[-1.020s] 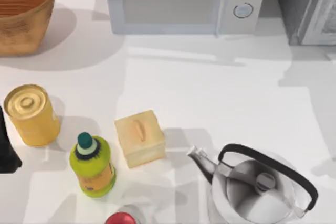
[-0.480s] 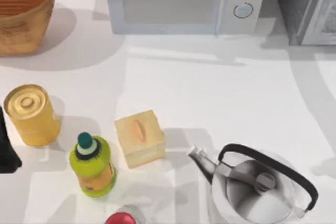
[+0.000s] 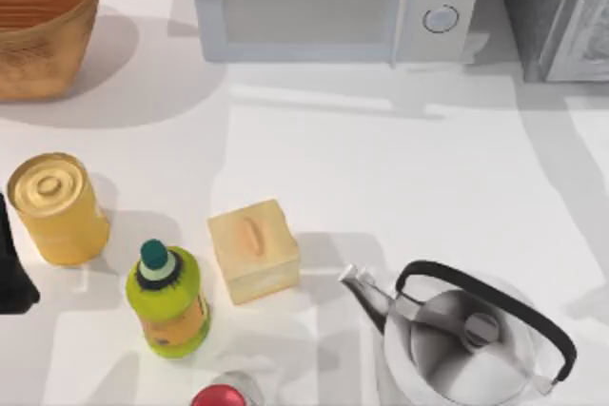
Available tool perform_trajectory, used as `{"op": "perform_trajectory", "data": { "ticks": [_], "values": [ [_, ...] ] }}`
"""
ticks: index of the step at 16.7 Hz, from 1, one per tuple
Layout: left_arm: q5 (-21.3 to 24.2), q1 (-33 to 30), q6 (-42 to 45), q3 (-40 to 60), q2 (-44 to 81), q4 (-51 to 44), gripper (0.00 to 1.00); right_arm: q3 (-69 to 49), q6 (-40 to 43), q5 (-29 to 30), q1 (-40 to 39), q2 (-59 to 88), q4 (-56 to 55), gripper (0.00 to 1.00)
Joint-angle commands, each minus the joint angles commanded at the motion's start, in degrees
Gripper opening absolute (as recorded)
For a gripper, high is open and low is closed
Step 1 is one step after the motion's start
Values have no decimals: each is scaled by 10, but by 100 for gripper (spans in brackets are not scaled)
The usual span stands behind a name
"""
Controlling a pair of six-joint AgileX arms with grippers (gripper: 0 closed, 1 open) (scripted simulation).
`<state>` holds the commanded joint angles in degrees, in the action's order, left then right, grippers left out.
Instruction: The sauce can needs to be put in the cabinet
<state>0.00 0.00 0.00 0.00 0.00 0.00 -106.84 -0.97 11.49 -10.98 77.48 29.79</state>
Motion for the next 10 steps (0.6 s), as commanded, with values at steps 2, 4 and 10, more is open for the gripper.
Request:
{"op": "perform_trajectory", "data": {
  "ticks": [2, 4, 10],
  "values": [
    [0, 0, 0, 0, 0, 0, 100, 2, -1, -1, 2, -2, -1, 0],
    [0, 0, 0, 0, 0, 0, 100, -4, -2, -1, 3, 5, -1, 0],
    [0, 0, 0, 0, 0, 0, 100, -69, 1, -11, 15, 82, -10, 0]
  ]
}}
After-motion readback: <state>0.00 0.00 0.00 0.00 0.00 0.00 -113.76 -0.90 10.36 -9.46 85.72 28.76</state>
